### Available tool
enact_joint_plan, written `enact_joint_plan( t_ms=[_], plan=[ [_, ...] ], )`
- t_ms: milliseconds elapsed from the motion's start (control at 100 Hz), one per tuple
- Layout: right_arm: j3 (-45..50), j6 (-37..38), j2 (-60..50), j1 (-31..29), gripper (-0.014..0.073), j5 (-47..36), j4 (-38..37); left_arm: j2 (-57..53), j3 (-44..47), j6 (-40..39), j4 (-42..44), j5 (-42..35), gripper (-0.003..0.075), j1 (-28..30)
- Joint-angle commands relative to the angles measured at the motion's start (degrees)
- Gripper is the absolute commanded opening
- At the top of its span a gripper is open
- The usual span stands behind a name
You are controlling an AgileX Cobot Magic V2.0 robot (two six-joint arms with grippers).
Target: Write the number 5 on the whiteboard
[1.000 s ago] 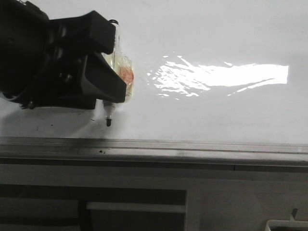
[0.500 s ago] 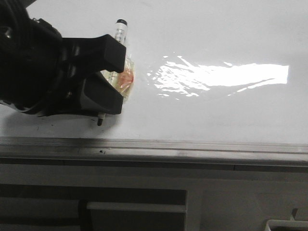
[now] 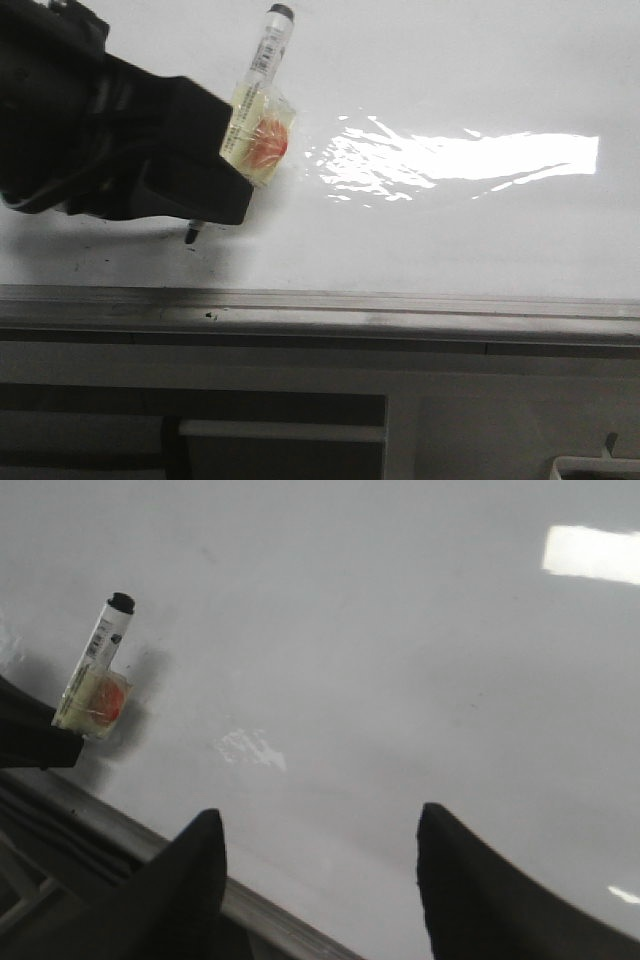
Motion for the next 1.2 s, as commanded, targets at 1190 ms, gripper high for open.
enact_joint_plan(
  t_ms=[1190],
  plan=[
    [-6.9, -14.9, 28.9, 34.9, 0.0389, -23.8, 1.5, -13.6, -1.8, 15.9, 24.6, 6.0, -0.0020, -14.1]
  ],
)
